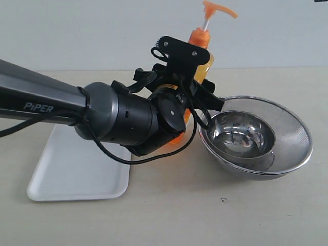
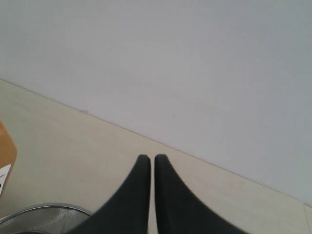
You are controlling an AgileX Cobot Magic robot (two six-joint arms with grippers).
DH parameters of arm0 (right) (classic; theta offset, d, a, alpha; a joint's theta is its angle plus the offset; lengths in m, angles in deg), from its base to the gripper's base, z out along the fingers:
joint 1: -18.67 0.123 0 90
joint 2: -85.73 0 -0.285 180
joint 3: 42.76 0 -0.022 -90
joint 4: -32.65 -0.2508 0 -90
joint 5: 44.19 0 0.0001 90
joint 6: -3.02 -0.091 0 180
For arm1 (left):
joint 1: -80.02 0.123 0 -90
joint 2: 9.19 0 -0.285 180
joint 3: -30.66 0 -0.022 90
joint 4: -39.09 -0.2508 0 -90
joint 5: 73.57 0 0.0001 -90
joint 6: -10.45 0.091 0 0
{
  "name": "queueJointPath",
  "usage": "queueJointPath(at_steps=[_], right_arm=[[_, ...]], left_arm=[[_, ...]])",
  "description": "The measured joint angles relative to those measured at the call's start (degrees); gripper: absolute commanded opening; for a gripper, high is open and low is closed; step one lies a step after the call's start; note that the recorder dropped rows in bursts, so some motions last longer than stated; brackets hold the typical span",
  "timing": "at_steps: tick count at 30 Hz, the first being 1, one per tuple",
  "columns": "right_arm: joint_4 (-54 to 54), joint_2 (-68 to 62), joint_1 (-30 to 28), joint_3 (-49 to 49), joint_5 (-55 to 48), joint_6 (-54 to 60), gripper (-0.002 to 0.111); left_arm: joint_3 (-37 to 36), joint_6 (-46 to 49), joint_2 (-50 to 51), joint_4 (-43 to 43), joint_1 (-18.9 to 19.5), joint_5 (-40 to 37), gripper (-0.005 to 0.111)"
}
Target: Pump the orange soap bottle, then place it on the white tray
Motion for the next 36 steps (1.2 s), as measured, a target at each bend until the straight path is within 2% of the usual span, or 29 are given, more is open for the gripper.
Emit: queueJointPath(at_steps=[5, 12, 21, 36], right_arm=[[-1.35, -0.3, 0.0, -1.76, -2.82, 3.31, 0.0], [-11.01, -3.82, 0.0, -9.01, -13.16, 14.57, 0.0], [-12.4, -7.79, 0.0, -14.18, -19.28, 16.42, 0.0], [-14.53, -8.67, 0.0, -14.64, -22.29, 20.48, 0.0]], left_arm=[[0.0, 2.72, 0.0, -1.95, 0.0, -2.75, 0.005], [0.0, 5.54, 0.0, -1.74, 0.0, -1.65, 0.005], [0.12, 5.93, 1.83, -1.12, 0.0, 0.86, 0.005], [0.12, 5.79, 3.07, -0.74, -0.48, 3.86, 0.005]])
